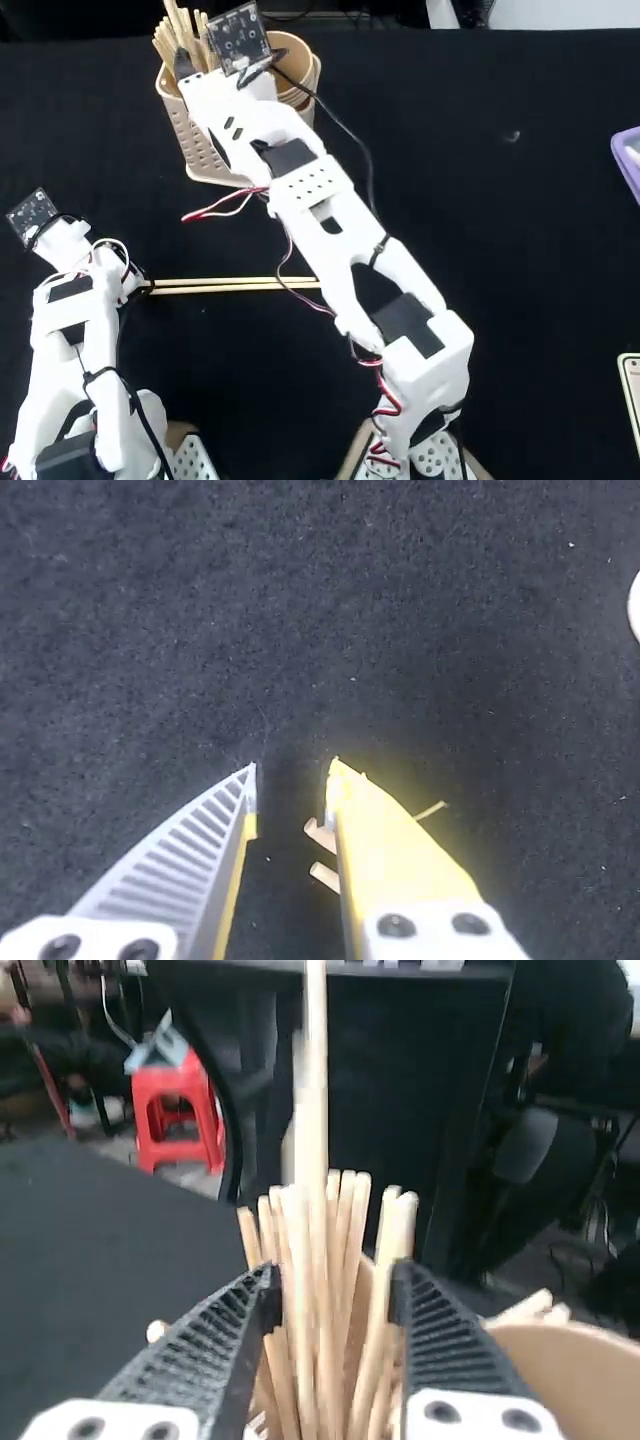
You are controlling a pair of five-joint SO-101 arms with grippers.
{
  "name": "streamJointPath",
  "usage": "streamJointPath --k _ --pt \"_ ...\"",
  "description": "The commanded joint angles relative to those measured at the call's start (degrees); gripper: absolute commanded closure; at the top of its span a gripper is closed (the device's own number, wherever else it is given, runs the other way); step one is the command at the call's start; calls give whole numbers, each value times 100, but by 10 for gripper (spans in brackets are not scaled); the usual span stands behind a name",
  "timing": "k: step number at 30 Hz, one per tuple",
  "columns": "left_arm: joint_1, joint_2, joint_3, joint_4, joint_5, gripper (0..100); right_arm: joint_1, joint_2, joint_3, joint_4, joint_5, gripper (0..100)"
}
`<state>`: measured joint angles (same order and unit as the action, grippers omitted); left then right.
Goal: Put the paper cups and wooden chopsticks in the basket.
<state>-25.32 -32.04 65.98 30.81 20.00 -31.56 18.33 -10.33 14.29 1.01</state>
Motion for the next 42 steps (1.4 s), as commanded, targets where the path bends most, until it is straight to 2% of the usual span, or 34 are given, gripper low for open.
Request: streamJointPath --k 1,8,11,16,19,21,26,30,33,35,38,42 --pt "-22 -132 -84 -97 35 877 -70 -92 -655 923 -53 808" --pt "-22 -123 -84 -97 35 877 -132 -101 -2035 2822 -44 811" --pt "-22 -123 -84 -97 35 877 -334 -101 -2932 4211 -44 808" --pt "-22 -123 -84 -97 35 877 -607 -92 -4567 7112 -26 807" --pt "-22 -123 -75 -97 35 877 -607 -57 -5332 8211 -9 809" --pt "-22 -123 -75 -97 35 877 -615 -84 -5631 8695 299 808" --pt "-22 -114 -75 -97 35 877 -624 -673 -4620 8703 853 808" --pt "-22 -114 -75 -97 35 877 -870 -1543 -2738 8651 870 807" --pt "-22 -114 -75 -97 35 877 -1002 -2141 -971 8316 1152 807" --pt "-22 -114 -75 -97 35 877 -1020 -2457 382 7780 1468 806" --pt "-22 -114 -75 -97 35 877 -993 -2870 2431 6400 1881 806" --pt "-22 -114 -75 -97 35 877 -993 -2958 4268 4598 2242 806"
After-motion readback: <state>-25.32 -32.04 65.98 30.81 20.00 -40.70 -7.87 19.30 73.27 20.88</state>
